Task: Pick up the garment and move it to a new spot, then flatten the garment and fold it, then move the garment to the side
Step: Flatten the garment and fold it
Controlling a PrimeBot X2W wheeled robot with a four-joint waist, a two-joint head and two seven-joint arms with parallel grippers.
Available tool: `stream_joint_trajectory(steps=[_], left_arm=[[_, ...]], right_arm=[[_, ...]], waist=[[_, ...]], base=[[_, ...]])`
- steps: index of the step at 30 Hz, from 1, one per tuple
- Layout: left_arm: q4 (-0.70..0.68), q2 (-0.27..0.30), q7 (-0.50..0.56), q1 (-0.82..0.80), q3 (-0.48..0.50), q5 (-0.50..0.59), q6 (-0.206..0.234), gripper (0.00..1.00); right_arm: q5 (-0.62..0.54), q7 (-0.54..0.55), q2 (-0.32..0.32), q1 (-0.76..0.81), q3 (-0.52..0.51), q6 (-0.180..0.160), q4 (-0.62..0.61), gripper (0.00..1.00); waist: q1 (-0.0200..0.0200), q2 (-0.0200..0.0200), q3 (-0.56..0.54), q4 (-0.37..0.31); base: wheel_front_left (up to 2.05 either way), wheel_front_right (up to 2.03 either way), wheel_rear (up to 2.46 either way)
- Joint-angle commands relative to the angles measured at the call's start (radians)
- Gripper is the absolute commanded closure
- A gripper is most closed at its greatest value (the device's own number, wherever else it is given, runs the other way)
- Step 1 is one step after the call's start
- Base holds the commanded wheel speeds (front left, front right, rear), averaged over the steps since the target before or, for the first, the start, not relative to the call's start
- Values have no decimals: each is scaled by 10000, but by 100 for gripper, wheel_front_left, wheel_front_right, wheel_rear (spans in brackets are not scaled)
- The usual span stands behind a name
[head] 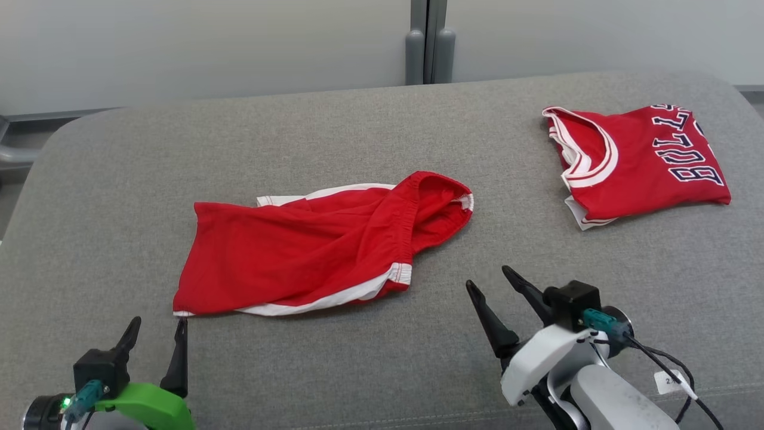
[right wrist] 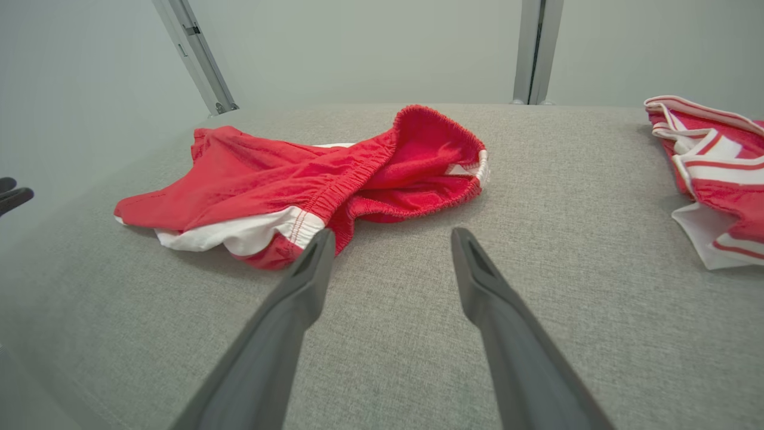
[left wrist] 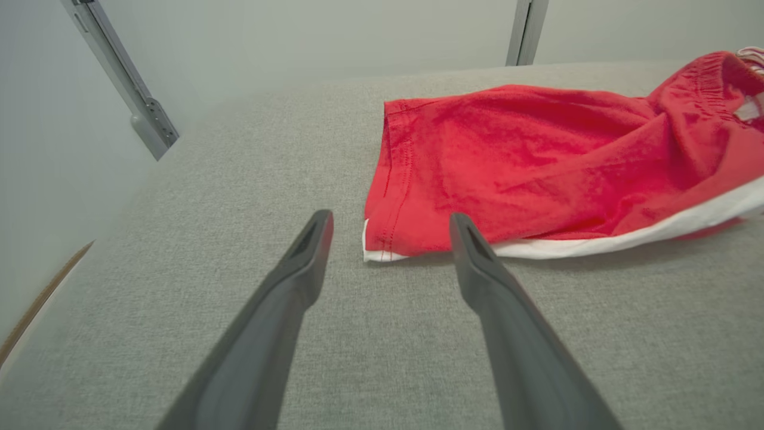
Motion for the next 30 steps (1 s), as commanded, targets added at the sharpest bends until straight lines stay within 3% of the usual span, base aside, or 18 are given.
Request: stream_joint_trajectory(steps=[1, 11, 17, 30], left_arm=[[319, 194, -11, -420, -236, -252, -18, 0], [2370, 1027, -78, -2086, -1755, -1278, -6, 0], [3299, 1186, -272, -2970, -2554, -1824, -5, 0], [4591, 1378, -482, -4021, -3865, -2823, -6, 0]], right_arm=[[176, -2, 26, -318, 255, -3, 212, 0], [845, -94, 241, -1992, 1832, -3, 1559, 0], [1192, -106, 398, -2751, 2710, -4, 1973, 0], [1458, -105, 584, -3321, 3471, -3, 2386, 0]], waist=[[0, 0, 282, 14], [0, 0, 1245, 106], [0, 0, 1666, 228], [0, 0, 2005, 306]], base=[[0, 0, 0], [0, 0, 0], [0, 0, 0], [0, 0, 0]])
